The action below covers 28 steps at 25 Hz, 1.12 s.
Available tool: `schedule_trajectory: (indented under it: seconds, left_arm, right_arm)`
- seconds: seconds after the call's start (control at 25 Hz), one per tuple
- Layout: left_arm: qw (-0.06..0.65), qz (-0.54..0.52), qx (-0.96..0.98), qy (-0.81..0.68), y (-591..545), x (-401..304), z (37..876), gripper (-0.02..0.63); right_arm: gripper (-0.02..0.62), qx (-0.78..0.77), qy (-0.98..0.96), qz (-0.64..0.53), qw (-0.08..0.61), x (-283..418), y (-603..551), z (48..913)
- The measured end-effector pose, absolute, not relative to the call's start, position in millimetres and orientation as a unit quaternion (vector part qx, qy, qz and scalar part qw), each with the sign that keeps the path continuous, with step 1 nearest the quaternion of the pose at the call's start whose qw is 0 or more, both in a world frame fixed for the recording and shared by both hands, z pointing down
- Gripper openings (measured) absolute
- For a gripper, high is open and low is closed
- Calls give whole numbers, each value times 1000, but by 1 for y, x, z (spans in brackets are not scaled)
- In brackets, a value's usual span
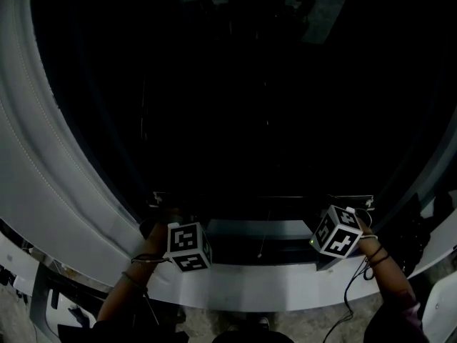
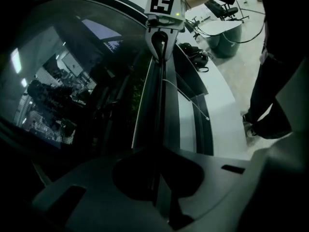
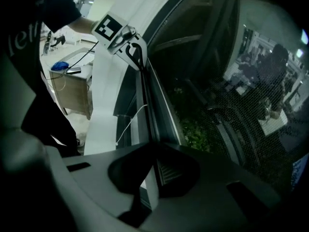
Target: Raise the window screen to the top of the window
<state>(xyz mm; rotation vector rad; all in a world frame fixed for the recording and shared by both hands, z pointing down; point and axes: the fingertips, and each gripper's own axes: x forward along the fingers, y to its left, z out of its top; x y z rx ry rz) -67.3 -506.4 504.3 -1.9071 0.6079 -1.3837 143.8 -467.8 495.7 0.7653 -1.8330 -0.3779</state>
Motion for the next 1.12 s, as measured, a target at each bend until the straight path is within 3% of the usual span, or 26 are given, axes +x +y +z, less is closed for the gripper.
schedule_trajectory:
  seconds: [0.24,0.28,0.36,0.48,0.52,0.92,1.12]
  left_arm:
    - [296,-555,-743,229,-505,-65,508,19]
    - [276,-554,-753,224,-503,-62,511,87]
    - [266,-559,-754,220,-502,-60,516,120]
    - [304,-579,-726,212,-505,-61,517,112]
    - [307,-583,-722,209,-506,-61,516,81]
    - [256,-597,-737,185,-503,-54,513,51]
    - [280,-579,-728,240,-504,-59,512,23]
  right_arm:
    - [34,329,-761,-182,529,144,-467,497]
    - [34,330,-761,-181,528,144,-466,497]
    - [34,330,-763,-179,526,144,-465,497]
    - [34,323,-764,-184,528,144,-466,498]
    - [34,319,-764,-185,529,144,-466,498]
    - [26,286,-764,-152,558,147,-464,498]
    - [26,300,-758,-141,562,144,-461,499]
